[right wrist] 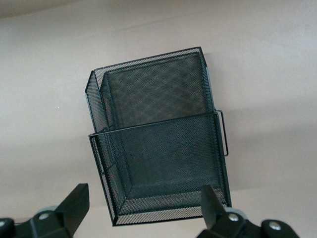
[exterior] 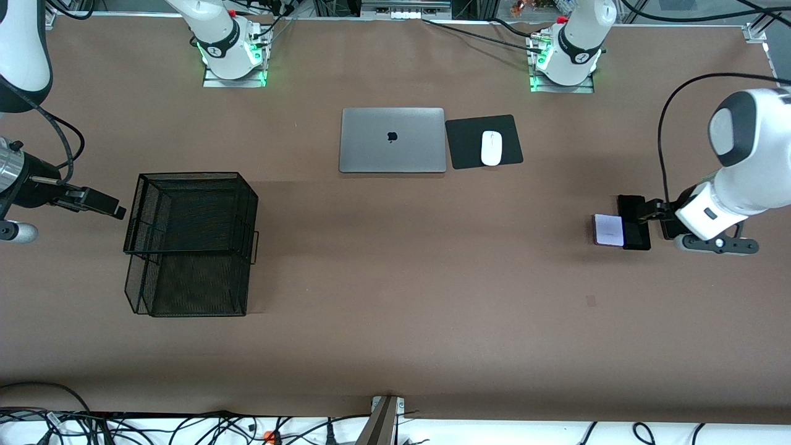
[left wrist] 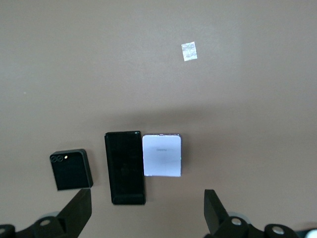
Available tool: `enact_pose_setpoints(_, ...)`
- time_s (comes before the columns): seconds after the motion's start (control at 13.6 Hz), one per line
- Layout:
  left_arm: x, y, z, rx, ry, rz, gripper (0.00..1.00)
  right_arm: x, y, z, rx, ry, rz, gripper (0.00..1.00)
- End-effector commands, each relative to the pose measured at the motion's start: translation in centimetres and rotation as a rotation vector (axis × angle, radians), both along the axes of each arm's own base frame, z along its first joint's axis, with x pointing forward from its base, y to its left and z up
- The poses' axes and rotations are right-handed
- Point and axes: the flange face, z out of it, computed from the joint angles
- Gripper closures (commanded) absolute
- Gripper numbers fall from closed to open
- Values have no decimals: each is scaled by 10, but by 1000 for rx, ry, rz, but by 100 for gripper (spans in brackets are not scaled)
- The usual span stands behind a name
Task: Place phones with both arms
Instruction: 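Move the left gripper over the white Huawei phone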
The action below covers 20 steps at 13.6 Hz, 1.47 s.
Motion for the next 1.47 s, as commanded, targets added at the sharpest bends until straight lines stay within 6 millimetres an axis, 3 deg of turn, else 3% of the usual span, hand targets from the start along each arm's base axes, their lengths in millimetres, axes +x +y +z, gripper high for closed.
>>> enact_pose_setpoints(0.0,-23,3,-33,-16,-22,-38,0,-4,2,7,-3,4,-7,0)
enact_pose_setpoints(0.15,-33,3,-57,-18,-26,-72,0,-4,2,7,-3,4,-7,0)
enact_pose_setpoints(0.52,-54,31,-98,-18,-69,-110,0,-4,2,7,-3,4,-7,0)
enact_pose_setpoints(0.66,-53,36,-108,-15,-76,-105,0,-4,1,7,-4,4,-7,0)
enact_pose_setpoints(0.96,-44,27,-149,-16,-76,-123,0,-4,1,6,-4,6,-7,0)
enact_pose_setpoints(1.4,-28,12,-172,-30,-78,-133,0,-4,2,7,-3,4,-6,0)
